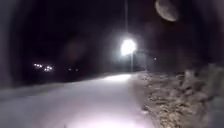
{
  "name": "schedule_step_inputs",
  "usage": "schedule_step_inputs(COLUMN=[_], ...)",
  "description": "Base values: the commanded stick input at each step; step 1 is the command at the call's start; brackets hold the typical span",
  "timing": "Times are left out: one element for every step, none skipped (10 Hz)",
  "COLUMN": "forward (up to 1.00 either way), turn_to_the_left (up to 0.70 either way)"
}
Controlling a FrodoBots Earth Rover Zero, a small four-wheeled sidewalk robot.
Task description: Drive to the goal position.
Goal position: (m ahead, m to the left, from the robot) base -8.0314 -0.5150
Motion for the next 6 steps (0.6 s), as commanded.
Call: schedule_step_inputs(forward=[1.0, 1.0, 1.0, 1.0, 1.0, 1.0], turn_to_the_left=[0.0, 0.0, 0.0, 0.0, 0.0, 0.0])
